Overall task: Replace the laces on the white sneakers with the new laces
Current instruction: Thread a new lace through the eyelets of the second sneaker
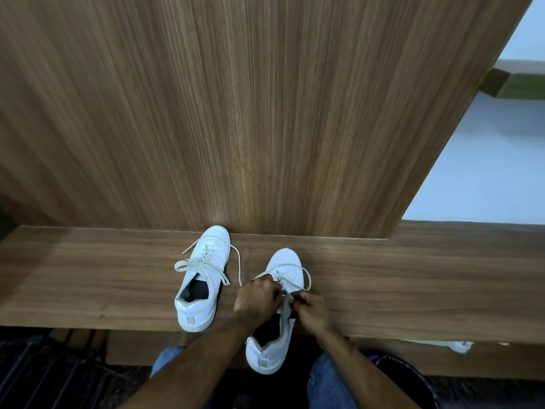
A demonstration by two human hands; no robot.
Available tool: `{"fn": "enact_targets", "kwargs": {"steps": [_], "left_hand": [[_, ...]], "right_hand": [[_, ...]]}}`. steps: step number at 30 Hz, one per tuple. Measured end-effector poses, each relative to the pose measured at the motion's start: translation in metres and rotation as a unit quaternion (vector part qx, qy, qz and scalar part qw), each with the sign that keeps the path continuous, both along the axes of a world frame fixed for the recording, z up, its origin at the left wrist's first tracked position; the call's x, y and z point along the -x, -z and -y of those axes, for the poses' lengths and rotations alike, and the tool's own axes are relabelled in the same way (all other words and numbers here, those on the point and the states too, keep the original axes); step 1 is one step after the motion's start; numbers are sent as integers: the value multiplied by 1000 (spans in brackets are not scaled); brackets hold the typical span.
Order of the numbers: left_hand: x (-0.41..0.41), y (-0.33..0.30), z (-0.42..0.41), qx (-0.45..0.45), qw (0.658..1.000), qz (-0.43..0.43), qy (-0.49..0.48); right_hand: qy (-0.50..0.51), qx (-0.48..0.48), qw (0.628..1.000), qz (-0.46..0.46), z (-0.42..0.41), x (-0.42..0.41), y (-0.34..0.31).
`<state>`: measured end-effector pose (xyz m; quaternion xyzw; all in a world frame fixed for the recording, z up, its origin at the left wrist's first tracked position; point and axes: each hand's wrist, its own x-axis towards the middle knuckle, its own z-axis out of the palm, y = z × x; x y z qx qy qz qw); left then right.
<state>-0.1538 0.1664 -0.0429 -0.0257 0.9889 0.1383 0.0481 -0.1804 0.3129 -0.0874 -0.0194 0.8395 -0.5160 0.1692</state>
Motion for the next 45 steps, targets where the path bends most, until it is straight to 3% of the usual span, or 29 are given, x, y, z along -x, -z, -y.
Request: {"fn": "enact_targets", "kwargs": {"steps": [6,10,12,20,23,26,29,31,34,39,45], "left_hand": [[4,2,-7,24,1000,-9,-12],[6,4,-6,2,1000,-10,1],[5,4,-5,-2,1000,-19,0],[-10,8,6,-37,998,-42,-27],[-19,9,11,-57,994,-45,-83],[-21,8,14,-115,985,-26,-128],[-18,6,13,-136,982,6,-134],[-17,4,13,-119,984,9,-134],[-13,3,13,-95,986,12,-134],[-12,3,15,-77,987,27,-139],[-13,1,15,-41,991,33,-125]], "right_hand": [[-6,7,1000,2,-1,-2,-3],[28,103,993,56,-2,-4,-9],[20,104,992,70,-1,-2,-10],[-46,-102,994,-3,6,22,-9],[14,-78,995,-67,-5,27,-45],[193,48,972,-121,-35,49,-78],[244,22,950,-196,-58,67,-93],[213,-54,952,-213,-66,67,-91],[82,-166,964,-190,-60,51,-73],[-180,-271,923,-204,-19,14,-33],[-144,-260,940,-166,2,17,-25]]}}
